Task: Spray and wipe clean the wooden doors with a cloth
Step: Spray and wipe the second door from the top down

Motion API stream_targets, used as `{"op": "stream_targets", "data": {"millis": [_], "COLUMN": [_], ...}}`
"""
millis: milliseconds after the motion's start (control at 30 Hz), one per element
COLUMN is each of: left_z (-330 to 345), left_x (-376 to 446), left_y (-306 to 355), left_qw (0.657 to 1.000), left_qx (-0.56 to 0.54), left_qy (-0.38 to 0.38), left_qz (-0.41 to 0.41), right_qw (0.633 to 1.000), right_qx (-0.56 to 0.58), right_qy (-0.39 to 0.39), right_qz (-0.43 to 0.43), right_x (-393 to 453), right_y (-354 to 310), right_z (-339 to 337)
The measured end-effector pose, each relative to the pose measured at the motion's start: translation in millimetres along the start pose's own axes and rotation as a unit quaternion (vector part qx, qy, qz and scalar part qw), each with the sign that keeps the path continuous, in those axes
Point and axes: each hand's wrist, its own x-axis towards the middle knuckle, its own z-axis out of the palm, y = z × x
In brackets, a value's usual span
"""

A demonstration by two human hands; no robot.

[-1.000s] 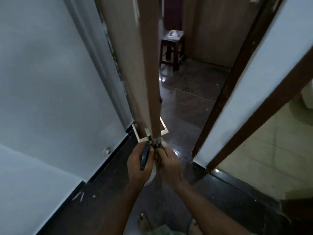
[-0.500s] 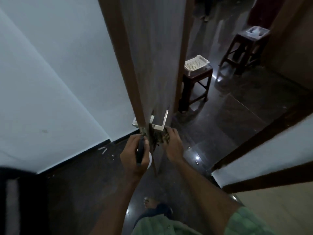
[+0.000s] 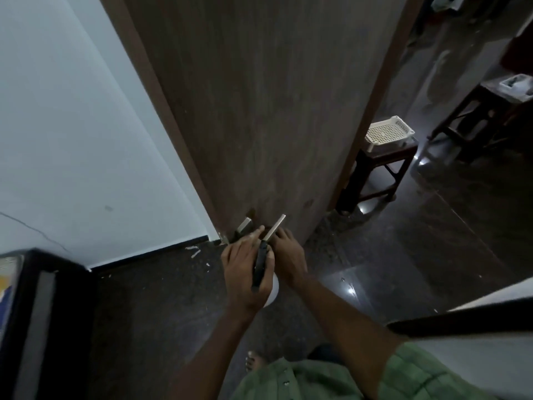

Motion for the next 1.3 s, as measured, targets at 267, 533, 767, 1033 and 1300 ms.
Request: {"op": "stream_targets", "data": {"millis": [267,533,767,1033,1300], "left_z": [7.2,37.3,61.1,68.2,82.8], "left_x": [33.4,65.4,95.3,117.3,125.4], "left_y": [-28.4,-39.1,-34.3,-36.8,-33.1], "left_qw": [0.991,0.942,0.905,0.897,0.887], "left_qx": [0.101,0.237,0.259,0.278,0.266], "left_qy": [0.009,0.088,0.16,0.133,0.206], "left_qz": [-0.086,-0.222,-0.299,-0.317,-0.316], "right_qw": [0.981,0.902,0.822,0.802,0.811], "right_qx": [-0.095,-0.107,-0.123,-0.142,-0.177], "right_qy": [-0.152,-0.173,-0.17,-0.159,-0.182], "right_qz": [-0.081,-0.38,-0.529,-0.557,-0.527], "right_x": [89.3,159.2,206.5,218.4,223.1], "right_y": [43.5,71.1,65.5,43.7,48.6], "right_z": [-1.5,27.0,42.6,49.0,42.0]}}
